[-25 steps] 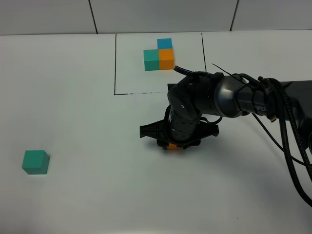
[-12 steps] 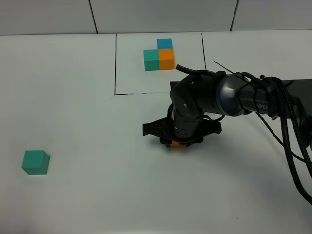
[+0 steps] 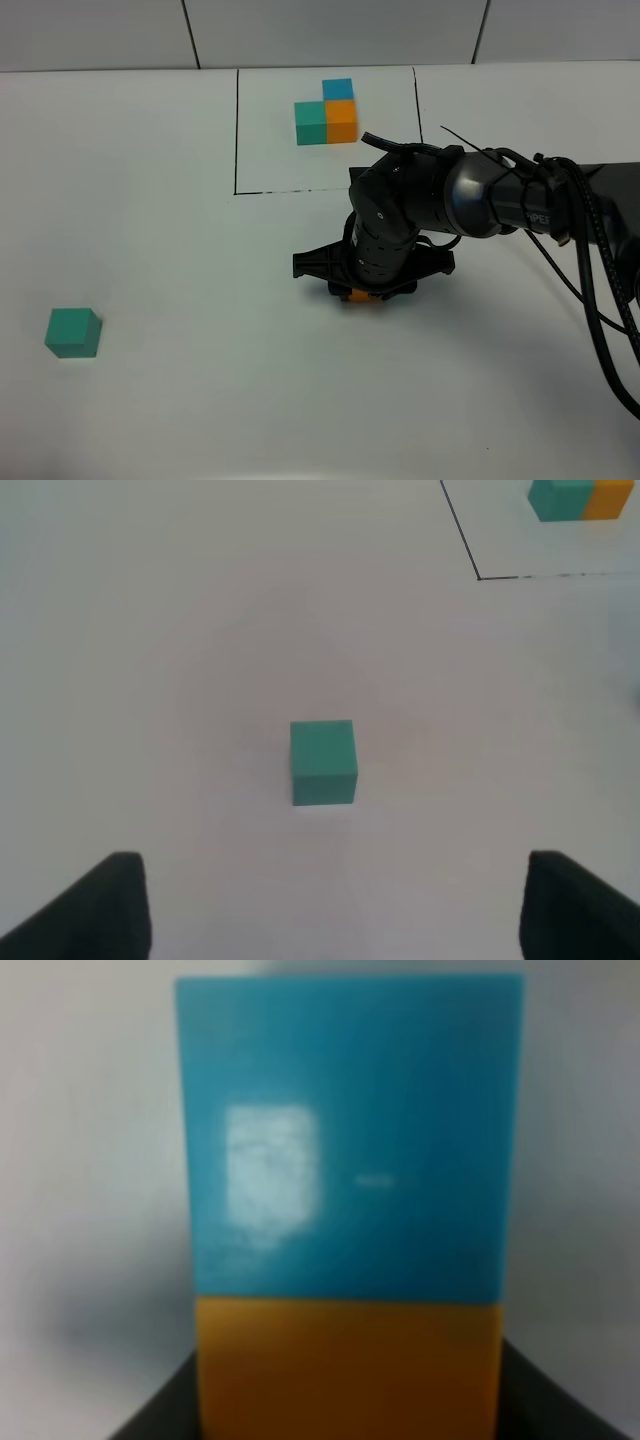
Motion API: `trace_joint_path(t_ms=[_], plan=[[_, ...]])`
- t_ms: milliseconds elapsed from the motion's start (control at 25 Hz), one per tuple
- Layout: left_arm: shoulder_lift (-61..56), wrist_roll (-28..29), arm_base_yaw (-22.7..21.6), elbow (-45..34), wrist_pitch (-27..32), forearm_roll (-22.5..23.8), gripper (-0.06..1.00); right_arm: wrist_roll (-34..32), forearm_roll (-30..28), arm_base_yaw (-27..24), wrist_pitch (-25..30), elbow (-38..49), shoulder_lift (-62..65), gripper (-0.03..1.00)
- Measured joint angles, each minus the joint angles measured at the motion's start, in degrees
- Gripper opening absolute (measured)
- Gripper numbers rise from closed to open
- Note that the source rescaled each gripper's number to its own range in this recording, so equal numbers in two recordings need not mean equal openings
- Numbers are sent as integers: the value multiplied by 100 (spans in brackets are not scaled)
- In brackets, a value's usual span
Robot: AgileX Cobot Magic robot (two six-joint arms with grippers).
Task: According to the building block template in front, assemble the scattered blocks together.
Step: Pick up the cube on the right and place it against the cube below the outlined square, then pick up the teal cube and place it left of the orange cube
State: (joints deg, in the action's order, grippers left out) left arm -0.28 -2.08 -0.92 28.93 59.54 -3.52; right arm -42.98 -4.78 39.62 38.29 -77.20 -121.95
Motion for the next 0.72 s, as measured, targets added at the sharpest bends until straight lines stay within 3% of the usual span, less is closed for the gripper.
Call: trace_joint_path(t_ms=[400,480,720], plan=[[0,0,0,0,0,0,70,0,40,-6,-21,1,5,4],[0,0,0,0,0,0,70,44,68,-6,-75,6,5,18],[0,0,0,0,0,0,70,308,1,-30,-164,55,111,82]])
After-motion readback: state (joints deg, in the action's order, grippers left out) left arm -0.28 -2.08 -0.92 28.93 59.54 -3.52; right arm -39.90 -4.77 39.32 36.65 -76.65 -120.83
